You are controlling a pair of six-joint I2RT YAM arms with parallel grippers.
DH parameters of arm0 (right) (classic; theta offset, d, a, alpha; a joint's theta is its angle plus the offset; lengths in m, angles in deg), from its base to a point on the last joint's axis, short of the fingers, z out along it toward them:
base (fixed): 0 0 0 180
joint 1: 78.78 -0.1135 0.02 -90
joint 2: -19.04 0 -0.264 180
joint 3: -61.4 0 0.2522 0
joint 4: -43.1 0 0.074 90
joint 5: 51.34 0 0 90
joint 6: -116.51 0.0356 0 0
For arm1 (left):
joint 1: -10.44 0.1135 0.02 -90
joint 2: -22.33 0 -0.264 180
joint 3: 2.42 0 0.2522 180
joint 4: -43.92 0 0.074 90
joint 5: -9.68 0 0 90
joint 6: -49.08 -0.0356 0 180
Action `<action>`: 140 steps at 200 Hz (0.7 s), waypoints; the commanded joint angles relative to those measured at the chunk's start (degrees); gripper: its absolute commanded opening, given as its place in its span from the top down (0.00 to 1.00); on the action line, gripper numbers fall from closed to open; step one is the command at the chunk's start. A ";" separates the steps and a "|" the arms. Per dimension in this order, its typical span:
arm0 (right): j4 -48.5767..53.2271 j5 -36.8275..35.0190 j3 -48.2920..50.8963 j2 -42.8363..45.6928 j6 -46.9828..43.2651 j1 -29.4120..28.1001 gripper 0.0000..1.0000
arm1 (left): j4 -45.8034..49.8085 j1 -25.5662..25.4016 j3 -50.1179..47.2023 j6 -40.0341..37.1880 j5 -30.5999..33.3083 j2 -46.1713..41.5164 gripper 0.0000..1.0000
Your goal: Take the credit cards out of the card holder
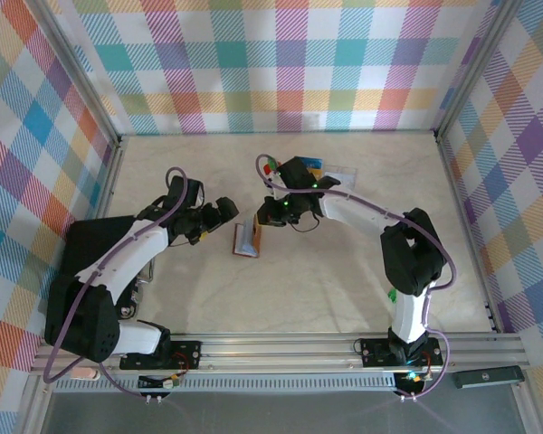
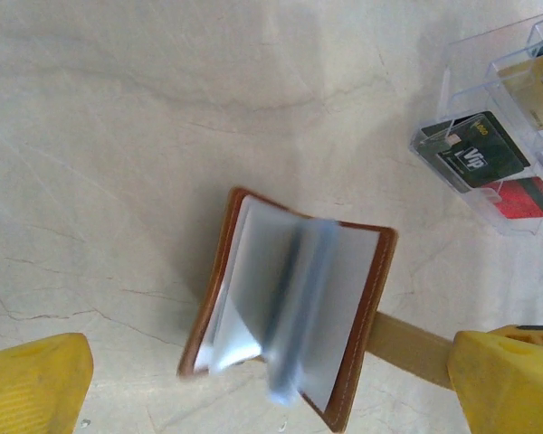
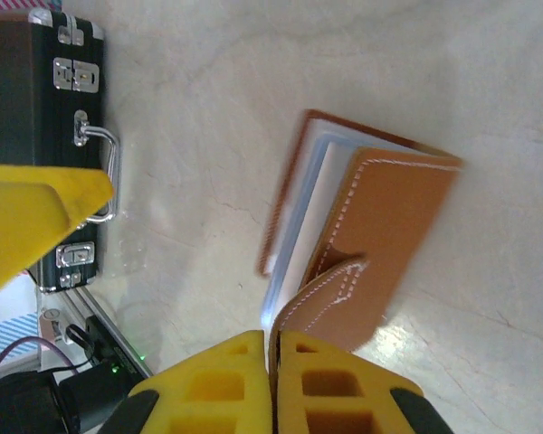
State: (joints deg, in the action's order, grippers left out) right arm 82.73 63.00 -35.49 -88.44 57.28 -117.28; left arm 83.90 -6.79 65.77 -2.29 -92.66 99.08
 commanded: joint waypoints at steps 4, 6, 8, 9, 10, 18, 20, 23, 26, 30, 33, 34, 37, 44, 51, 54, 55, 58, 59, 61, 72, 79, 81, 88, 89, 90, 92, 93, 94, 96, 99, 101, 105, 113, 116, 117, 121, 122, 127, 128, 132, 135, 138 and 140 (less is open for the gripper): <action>0.58 0.48 -1.42 -1.64 -0.87 0.01 0.94 | -0.65 0.62 -0.73 0.75 -0.80 -0.72 0.01; 0.65 0.32 -1.35 -1.71 -0.90 0.01 0.94 | -0.71 0.56 -0.62 0.77 -1.05 -0.66 0.01; 0.71 0.11 -1.36 -1.75 -0.89 0.05 0.94 | -0.79 0.61 -0.57 0.68 -1.16 -0.53 0.02; 0.78 0.06 -1.34 -1.76 -0.88 0.03 0.94 | -0.80 0.61 -0.61 0.67 -1.22 -0.50 0.02; 0.86 0.03 -1.38 -1.76 -0.93 0.02 0.94 | -0.85 0.62 -0.58 0.66 -1.25 -0.39 0.02; 1.59 -1.44 -1.40 -1.89 -1.22 0.02 0.94 | -0.93 0.62 -0.54 0.71 -1.90 0.03 0.03; 1.74 -1.87 -1.35 -1.93 -1.32 0.01 0.94 | -1.00 0.56 -0.49 0.67 -2.03 0.14 0.03; 2.09 -2.44 -1.35 -1.96 -1.39 0.01 0.94 | -1.08 0.61 -0.54 0.60 -2.29 0.42 0.04; 2.40 -2.98 -1.27 -1.97 -1.55 0.08 0.94 | -1.21 0.62 -0.56 0.64 -2.67 0.60 0.05; 2.86 -3.81 -1.26 -1.93 -1.70 0.10 0.94 | -1.43 0.58 -0.56 0.59 -3.19 1.01 0.06; 3.26 -4.44 -1.29 -1.89 -1.83 0.09 0.94 | -1.64 0.61 -0.56 0.47 -3.42 1.23 0.06; 3.37 -4.54 -1.27 -1.91 -1.88 0.09 0.94 | -1.64 0.62 -0.56 0.43 -3.58 1.26 0.07; 3.71 -5.38 -1.29 -1.86 -1.99 0.09 0.94 | -1.74 0.58 -0.54 0.45 -3.92 1.56 0.07; 4.48 -7.07 -1.11 -1.91 -2.29 0.21 0.94 | -2.18 0.62 -0.56 0.44 -4.94 2.18 0.09; 5.42 -8.56 -0.99 -1.83 -2.46 0.27 0.94 | -2.54 0.62 -0.56 0.35 -6.07 2.85 0.12; 5.68 -9.24 -0.91 -1.77 -2.54 0.33 0.94 | -2.76 0.61 -0.49 0.24 -6.53 3.17 0.13; 5.82 -9.40 -0.86 -1.77 -2.59 0.39 0.94 | -2.80 0.62 -0.48 0.27 -6.68 3.24 0.13; 6.17 -9.94 -0.71 -1.71 -2.63 0.43 0.94 | -2.94 0.58 -0.47 0.19 -7.08 3.52 0.14; 6.24 -10.15 -0.71 -1.74 -2.64 0.44 0.94 | -2.98 0.56 -0.43 0.20 -7.13 3.64 0.14; 6.37 -10.49 -0.58 -1.63 -2.64 0.44 0.94 | -3.03 0.54 -0.39 0.17 -7.40 3.73 0.15; 6.82 -12.35 0.50 -1.20 -2.30 0.91 0.94 | -3.19 0.53 -0.14 -0.11 -8.48 4.88 0.18; 7.00 -13.19 1.31 -0.88 -1.77 1.26 0.94 | -3.19 0.45 0.09 -0.26 -9.04 5.62 0.20; 7.00 -13.53 1.62 -0.75 -1.65 1.42 0.94 | -3.10 0.38 0.11 -0.34 -9.22 5.80 0.21; 6.97 -14.32 2.57 -0.46 -1.11 1.84 0.94 | -2.98 0.23 0.31 -0.48 -9.73 6.65 0.23; 6.94 -14.41 2.73 -0.37 -1.04 1.89 0.94 | -3.04 0.21 0.31 -0.57 -9.81 6.70 0.23; 6.97 -14.54 2.85 -0.32 -0.96 1.96 0.94 | -3.03 0.20 0.32 -0.57 -9.86 6.85 0.23; 6.95 -14.61 3.12 -0.24 -0.86 2.12 0.94 | -3.02 0.19 0.39 -0.62 -10.00 7.06 0.24; 6.98 -14.69 3.18 -0.21 -0.78 2.20 0.94 | -3.02 0.14 0.44 -0.69 -10.04 7.17 0.24; 6.95 -14.77 3.39 -0.24 -0.70 2.25 0.94 | -3.02 0.07 0.47 -0.72 -10.10 7.31 0.24; 6.99 -14.89 3.63 -0.18 -0.51 2.39 0.94 | -3.01 0.02 0.49 -0.74 -10.26 7.52 0.24; 6.84 -15.01 4.06 -0.10 -0.26 2.64 0.94 | -3.01 -0.10 0.55 -0.87 -10.49 7.86 0.25; 6.81 -15.06 4.24 0.01 -0.02 2.77 0.94 | -3.01 -0.15 0.64 -0.85 -10.62 8.08 0.25; 6.70 -15.18 4.84 0.06 0.43 3.08 0.93 | -3.03 -0.29 0.82 -0.98 -10.93 8.70 0.25; 6.53 -15.47 5.86 0.24 1.09 3.52 0.93 | -2.87 -0.64 1.23 -1.13 -11.44 9.88 0.27; 6.52 -15.53 6.18 0.19 1.31 3.71 0.93 | -2.86 -0.78 1.45 -1.24 -11.66 10.32 0.28; 6.45 -15.58 6.25 0.22 1.40 3.79 0.93 | -2.85 -0.82 1.50 -1.30 -11.70 10.47 0.28; 6.39 -15.55 6.61 0.11 1.68 3.99 0.93 | -2.75 -1.07 1.88 -1.44 -12.03 11.05 0.30; 6.35 -15.59 6.68 0.09 1.72 4.02 0.93 | -2.71 -1.10 1.98 -1.49 -12.19 11.27 0.30; 6.35 -15.63 7.11 0.09 1.90 4.22 0.92 | -2.33 -1.41 2.49 -1.79 -12.56 12.20 0.32; 6.32 -15.72 7.15 0.04 1.96 4.27 0.92 | -2.23 -1.49 2.59 -1.84 -12.59 12.33 0.33; 6.30 -15.85 7.38 0.03 2.21 4.35 0.92 | -1.80 -1.76 3.00 -2.04 -12.70 13.15 0.34; 6.38 -15.97 7.49 -0.05 2.30 4.44 0.92 | -1.42 -2.01 3.39 -2.22 -12.73 13.69 0.35; 6.45 -16.11 7.68 -0.11 2.46 4.53 0.92 | -1.19 -2.28 3.74 -2.37 -12.67 14.20 0.37; 6.43 -16.17 7.78 -0.17 2.55 4.56 0.92 | -0.87 -2.45 3.94 -2.54 -12.55 14.56 0.37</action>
State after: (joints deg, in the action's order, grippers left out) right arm 87.67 49.08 -29.06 -89.54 57.76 -113.56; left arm 81.52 -7.71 66.45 -3.08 -102.61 110.42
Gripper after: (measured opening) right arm 0.081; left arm 0.663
